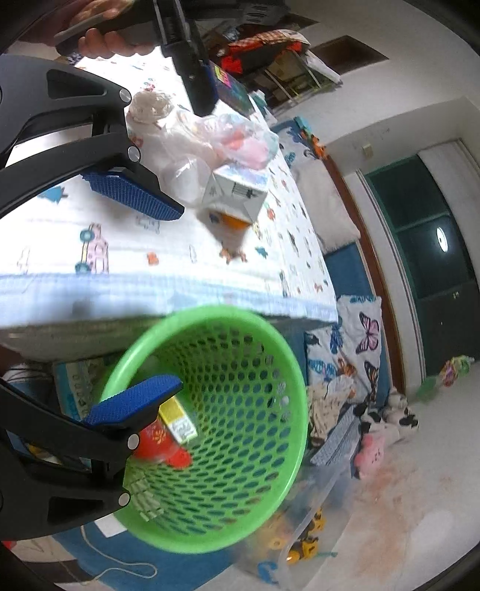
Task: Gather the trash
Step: 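Grasp the crumpled white paper with the left gripper while the right moves toward the plastic bag, then grasp the clear plastic bag with the right gripper while the left holds the crumpled paper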
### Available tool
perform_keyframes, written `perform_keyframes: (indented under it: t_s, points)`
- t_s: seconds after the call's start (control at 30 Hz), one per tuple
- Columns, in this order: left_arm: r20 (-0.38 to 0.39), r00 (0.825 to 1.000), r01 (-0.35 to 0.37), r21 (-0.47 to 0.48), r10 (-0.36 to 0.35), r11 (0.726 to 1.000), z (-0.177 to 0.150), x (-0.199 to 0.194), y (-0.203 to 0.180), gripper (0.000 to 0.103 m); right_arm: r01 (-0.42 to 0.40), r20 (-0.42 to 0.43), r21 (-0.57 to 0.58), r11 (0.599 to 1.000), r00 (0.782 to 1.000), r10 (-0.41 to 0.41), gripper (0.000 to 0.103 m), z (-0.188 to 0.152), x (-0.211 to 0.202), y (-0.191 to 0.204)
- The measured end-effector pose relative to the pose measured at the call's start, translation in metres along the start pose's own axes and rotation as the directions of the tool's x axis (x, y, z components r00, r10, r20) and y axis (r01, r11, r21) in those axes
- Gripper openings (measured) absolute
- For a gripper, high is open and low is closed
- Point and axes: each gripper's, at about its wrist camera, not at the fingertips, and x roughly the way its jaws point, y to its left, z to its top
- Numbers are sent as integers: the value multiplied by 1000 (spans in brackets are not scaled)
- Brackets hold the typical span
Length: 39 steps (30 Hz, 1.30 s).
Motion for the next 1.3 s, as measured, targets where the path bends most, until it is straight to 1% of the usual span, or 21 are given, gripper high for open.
perform_keyframes:
  t_s: [0.07, 0.2, 0.4, 0.5, 0.63, 0.7, 0.73, 0.77, 0.87, 0.97, 1.07, 1.3]
  points:
    - [-2, 1000, -17, -13, 17, 1000, -8, -5, 11, 87, -14, -5, -11, 1000, 1000, 14, 86, 1, 4, 7]
    - [-29, 998, -58, -46, 57, 997, -27, -9, 32, 87, -36, -12, -29, 999, 999, 36, 86, 3, 10, 19]
    - [-80, 995, -74, -113, 65, 991, -52, -5, 57, 87, -62, -24, -53, 997, 998, 60, 87, 4, 17, 34]
    - [-102, 993, -77, -119, 65, 990, -57, 2, 60, 86, -70, -33, -64, 996, 997, 68, 87, 5, 21, 40]
    - [-124, 991, -65, -128, 49, 990, -61, 8, 62, 73, -79, -46, -79, 994, 996, 75, 87, 5, 25, 45]
    - [-133, 990, -61, -139, 43, 988, -63, 10, 63, 70, -84, -52, -84, 993, 995, 80, 87, 6, 27, 47]
    - [-139, 989, -61, -141, 41, 988, -63, 11, 64, 66, -87, -54, -86, 992, 995, 83, 87, 6, 28, 48]
    - [-141, 989, -56, -143, 36, 988, -64, 12, 65, 61, -92, -57, -88, 992, 995, 87, 87, 7, 29, 50]
    - [-144, 989, -44, -149, 23, 988, -66, 12, 67, 53, -107, -62, -99, 989, 993, 101, 87, 10, 32, 56]
    - [-138, 990, -35, -150, 14, 988, -66, 10, 68, 49, -122, -63, -116, 986, 991, 116, 87, 14, 36, 63]
    - [-130, 991, -39, -146, 20, 989, -65, 6, 70, 48, -147, -67, -133, 980, 988, 139, 87, 19, 40, 73]
    - [-96, 995, -43, -161, 28, 986, -61, -9, 81, 47, -209, -82, -183, 961, 977, 197, 87, 30, 51, 106]
